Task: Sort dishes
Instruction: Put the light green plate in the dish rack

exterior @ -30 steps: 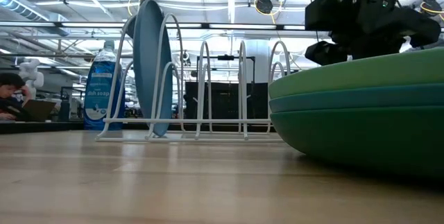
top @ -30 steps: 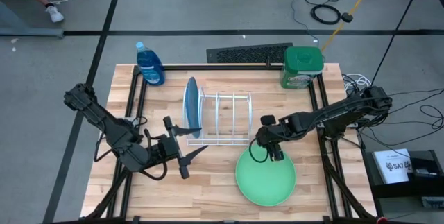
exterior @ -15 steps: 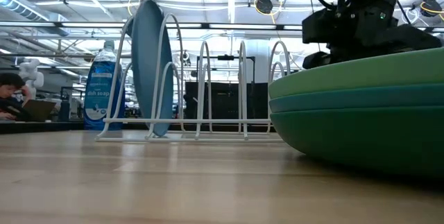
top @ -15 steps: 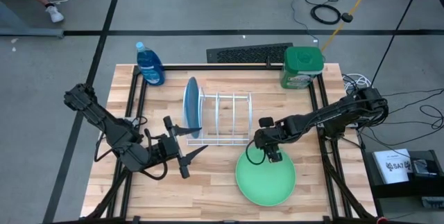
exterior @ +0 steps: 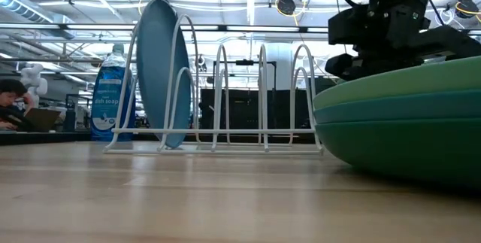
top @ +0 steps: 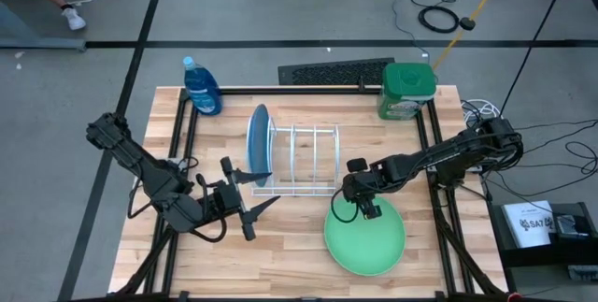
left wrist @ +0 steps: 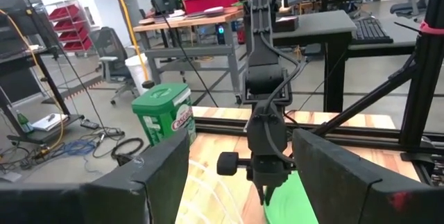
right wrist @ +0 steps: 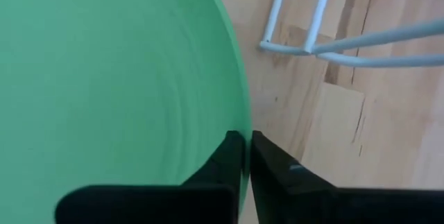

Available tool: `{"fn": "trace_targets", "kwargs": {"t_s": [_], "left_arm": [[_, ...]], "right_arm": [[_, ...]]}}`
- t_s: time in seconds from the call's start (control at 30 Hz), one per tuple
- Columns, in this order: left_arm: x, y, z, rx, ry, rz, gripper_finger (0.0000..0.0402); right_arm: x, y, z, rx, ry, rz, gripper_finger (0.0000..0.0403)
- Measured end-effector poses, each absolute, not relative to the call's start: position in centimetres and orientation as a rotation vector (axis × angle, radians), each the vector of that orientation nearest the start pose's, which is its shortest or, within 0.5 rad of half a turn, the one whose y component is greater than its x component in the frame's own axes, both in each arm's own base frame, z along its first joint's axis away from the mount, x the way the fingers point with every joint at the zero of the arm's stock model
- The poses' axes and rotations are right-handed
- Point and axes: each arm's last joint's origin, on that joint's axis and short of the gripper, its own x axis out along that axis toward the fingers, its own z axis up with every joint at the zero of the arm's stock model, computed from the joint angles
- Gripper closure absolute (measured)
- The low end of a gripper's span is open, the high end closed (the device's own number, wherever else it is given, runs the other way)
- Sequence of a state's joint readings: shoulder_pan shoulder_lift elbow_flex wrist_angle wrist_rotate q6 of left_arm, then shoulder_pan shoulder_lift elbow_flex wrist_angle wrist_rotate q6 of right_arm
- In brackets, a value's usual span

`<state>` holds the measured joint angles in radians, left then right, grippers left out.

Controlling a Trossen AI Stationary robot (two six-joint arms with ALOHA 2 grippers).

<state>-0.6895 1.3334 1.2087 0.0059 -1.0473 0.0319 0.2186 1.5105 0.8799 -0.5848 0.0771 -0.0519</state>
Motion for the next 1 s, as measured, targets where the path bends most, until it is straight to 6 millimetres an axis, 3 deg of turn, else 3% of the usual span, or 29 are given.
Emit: {"fn": "trace_targets", "kwargs": {"t_s": [0.2, 0.67, 1.0], "left_arm": [[24.0, -16.5, 37.9, 0.122, 0.082, 0.356, 0.0149], [24.0, -16.5, 37.9, 0.127, 0.088, 0.355, 0.0149], [24.0, -16.5, 37.7, 0.133, 0.098, 0.342, 0.0149]], "right_arm": [[26.8, 6.4, 19.5, -0.273, 1.204, 0.164, 0.04], [28.1, 8.6, 25.5, -0.424, 1.112, 0.139, 0.0402], [28.0, 9.1, 26.0, -0.496, 1.09, 0.099, 0.0403]]}}
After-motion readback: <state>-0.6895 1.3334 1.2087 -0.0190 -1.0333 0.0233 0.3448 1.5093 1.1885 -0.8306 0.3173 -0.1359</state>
